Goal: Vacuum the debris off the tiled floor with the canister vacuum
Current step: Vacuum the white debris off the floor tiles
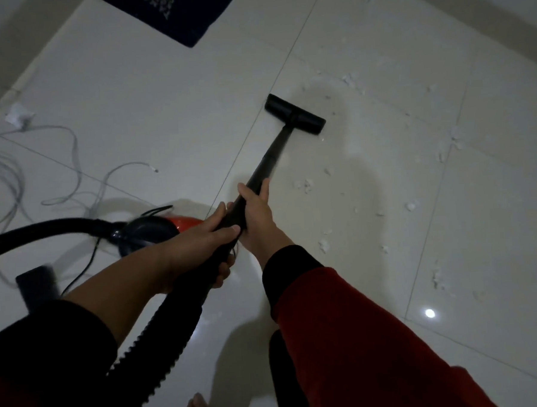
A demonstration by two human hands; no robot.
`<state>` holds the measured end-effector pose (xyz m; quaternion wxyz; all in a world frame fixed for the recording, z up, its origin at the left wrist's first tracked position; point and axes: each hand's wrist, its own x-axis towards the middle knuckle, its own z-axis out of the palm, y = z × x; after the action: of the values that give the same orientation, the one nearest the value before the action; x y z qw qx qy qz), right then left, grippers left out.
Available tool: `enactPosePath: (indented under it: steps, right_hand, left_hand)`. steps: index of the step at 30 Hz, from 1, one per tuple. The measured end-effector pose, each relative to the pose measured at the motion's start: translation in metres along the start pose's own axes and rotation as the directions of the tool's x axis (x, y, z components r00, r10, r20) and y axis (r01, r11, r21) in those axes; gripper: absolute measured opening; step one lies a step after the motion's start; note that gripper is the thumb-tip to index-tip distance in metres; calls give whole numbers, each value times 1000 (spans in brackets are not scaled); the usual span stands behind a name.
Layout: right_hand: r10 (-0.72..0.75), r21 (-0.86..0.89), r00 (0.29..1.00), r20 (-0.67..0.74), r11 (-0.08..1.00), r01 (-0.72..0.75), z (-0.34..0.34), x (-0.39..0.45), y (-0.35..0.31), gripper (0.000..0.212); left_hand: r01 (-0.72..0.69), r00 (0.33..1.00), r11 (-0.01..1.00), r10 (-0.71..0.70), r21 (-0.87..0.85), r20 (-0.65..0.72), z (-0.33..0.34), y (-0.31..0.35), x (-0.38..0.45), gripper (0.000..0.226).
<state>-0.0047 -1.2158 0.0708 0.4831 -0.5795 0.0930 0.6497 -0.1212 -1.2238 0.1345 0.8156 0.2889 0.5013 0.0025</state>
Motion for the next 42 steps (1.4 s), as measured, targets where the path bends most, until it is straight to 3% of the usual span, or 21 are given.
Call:
enactPosePath:
  steps: [11,17,25,31,36,42]
  right_hand:
    - [2,16,1000,-5,1000,-2,-1,61,-137,71]
    - [-3,16,1000,-22,1000,3,11,107,-194,70]
    - [-34,-2,997,-71,999,34,45,185,-277,69]
    - [-83,4,989,-120,996,84,76,234,-348,72]
    - [-70,-3,985,-161,998,70,86,262,-395,72]
    - [-57,31,983,-177,998,63,92,298,-442,73]
  left_hand:
    - [-22,998,999,25,42,-62,53,121,73,53]
    - [-11,999,1000,12,22,-48,46,173,125,46]
    - [-10,1000,992,11,129,-6,24,270,201,45]
    - [-48,998,995,45,87,36,21,348,240,47]
    - [-9,980,993,-14,114,200,14,393,248,70]
    - [-36,984,991,14,125,177,18,433,280,77]
